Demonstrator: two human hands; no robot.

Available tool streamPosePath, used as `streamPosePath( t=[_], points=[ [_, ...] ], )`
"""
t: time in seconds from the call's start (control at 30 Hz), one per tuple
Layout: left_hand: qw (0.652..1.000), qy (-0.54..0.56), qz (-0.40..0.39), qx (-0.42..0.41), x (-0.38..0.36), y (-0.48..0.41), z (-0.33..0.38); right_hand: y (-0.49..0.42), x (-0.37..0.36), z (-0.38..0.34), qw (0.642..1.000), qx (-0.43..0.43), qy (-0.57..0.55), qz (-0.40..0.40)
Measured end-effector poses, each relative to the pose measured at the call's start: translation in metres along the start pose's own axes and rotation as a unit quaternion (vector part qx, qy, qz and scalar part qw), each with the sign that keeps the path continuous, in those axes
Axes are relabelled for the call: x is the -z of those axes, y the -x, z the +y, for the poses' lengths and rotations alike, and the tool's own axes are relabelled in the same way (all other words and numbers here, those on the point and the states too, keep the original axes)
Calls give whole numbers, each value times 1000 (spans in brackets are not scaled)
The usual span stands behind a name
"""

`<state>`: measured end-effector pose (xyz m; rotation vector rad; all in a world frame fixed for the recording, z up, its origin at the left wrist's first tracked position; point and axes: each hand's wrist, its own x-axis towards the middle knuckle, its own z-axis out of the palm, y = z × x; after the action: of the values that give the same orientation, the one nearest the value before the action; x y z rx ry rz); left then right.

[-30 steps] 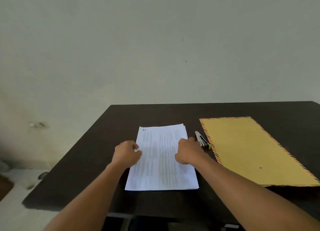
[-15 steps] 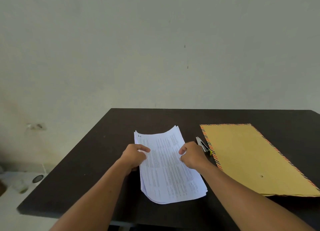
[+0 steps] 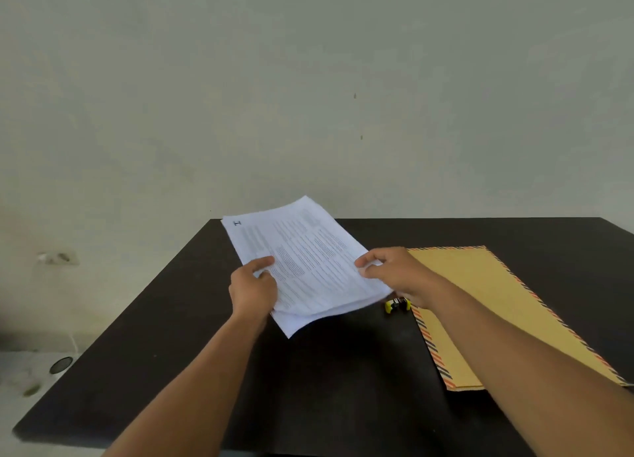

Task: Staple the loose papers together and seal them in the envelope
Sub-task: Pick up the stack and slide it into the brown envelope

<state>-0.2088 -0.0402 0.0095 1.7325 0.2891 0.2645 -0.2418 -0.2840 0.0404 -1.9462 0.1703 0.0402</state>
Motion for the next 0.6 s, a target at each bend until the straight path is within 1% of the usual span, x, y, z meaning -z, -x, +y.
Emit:
streamPosePath(
  t=[0.07, 0.13, 0.23, 0.3, 0.33, 0.37, 0.4, 0.43, 0.5, 0.53, 0.6],
  points=[
    [998, 43, 23, 29, -8, 2, 0, 6, 10, 0, 993, -46, -105, -19],
    [996, 63, 25, 53, -16, 6, -4, 10, 13, 7, 974, -75, -210, -20],
    [993, 78, 31, 78, -31, 15, -12, 10, 3, 19, 929, -77, -359, 34],
    [991, 89, 48, 89, -40, 22, -13, 9, -8, 23, 899, -71, -424, 77],
    [990, 91, 53, 94, -44, 25, -14, 8, -13, 24, 890, -67, -444, 86],
    [990, 87, 51, 97, -48, 27, -15, 7, -19, 25, 888, -69, -446, 84],
    [991, 80, 44, 96, -51, 29, -16, 7, -25, 26, 898, -76, -427, 76],
    [993, 72, 31, 93, -53, 31, -18, 5, -29, 28, 920, -83, -376, 73],
    [995, 58, 3, 85, -55, 35, -20, 2, -34, 32, 975, -61, -190, 93],
    [995, 55, -3, 80, -54, 34, -20, 1, -31, 32, 990, -29, -99, 98],
    [996, 55, -3, 70, -45, 30, -21, 0, -17, 32, 997, 36, 16, 66]
  ],
)
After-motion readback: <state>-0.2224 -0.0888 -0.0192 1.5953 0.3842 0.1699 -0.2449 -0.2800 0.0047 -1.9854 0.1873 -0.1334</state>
